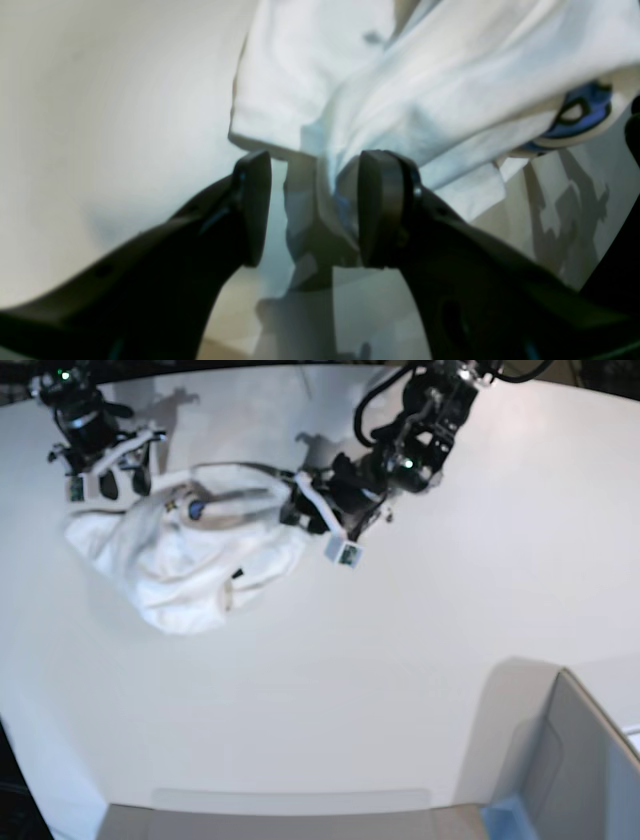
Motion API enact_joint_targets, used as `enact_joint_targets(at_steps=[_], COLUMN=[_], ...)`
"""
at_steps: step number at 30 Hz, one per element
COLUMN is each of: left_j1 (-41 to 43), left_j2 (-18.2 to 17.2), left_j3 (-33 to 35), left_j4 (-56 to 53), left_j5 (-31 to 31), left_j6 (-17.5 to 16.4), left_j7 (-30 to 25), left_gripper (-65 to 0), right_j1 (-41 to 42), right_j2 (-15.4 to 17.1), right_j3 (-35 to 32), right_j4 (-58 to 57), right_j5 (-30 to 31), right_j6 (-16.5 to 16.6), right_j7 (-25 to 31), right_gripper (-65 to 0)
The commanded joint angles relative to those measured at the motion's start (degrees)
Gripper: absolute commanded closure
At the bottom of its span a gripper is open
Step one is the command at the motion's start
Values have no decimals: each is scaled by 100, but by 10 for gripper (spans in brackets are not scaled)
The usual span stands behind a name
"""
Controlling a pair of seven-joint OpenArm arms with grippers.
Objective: Layout the t-shirt on the table in an organized manner, then fold the t-shirt properly
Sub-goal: 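Pull the held t-shirt toward the table center with the left gripper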
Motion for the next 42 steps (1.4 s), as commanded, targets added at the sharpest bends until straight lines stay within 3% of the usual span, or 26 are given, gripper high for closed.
enact_joint_targets(at_steps=[1,16,24,26,29,33,37,40,42], left_j1=[-113,-113,-368,-447,-438,-438,-297,-16,107], left_j2=[33,139,209,209,209,209,218,332,350], left_j3=[-64,-2,112,297,306,297,112,-407,-881], left_j4=[108,99,-473,-481,-455,-60,1154,1540,1558], left_j5=[-37,-46,-63,-63,-63,-72,-72,-116,-468], left_j6=[-49,-85,-85,-85,-67,-58,-49,-49,-49], left_j7=[-143,-143,-143,-143,-143,-99,-178,-802,-1031], left_gripper=[-289,-285,-207,-144,0,0,0,0,0], right_j1=[-33,11,-7,-7,2,2,11,11,11], right_j2=[45,54,54,63,63,71,71,71,71], right_j3=[46,28,37,37,37,37,37,20,11], right_j4=[86,86,86,86,86,77,16,16,16], right_j5=[32,32,32,32,32,32,32,32,32], right_j6=[21,21,30,30,30,30,30,30,30], right_j7=[128,128,128,128,128,128,128,128,128], right_gripper=[-310,-310,-310,-310,-310,-310,-310,-310,-310])
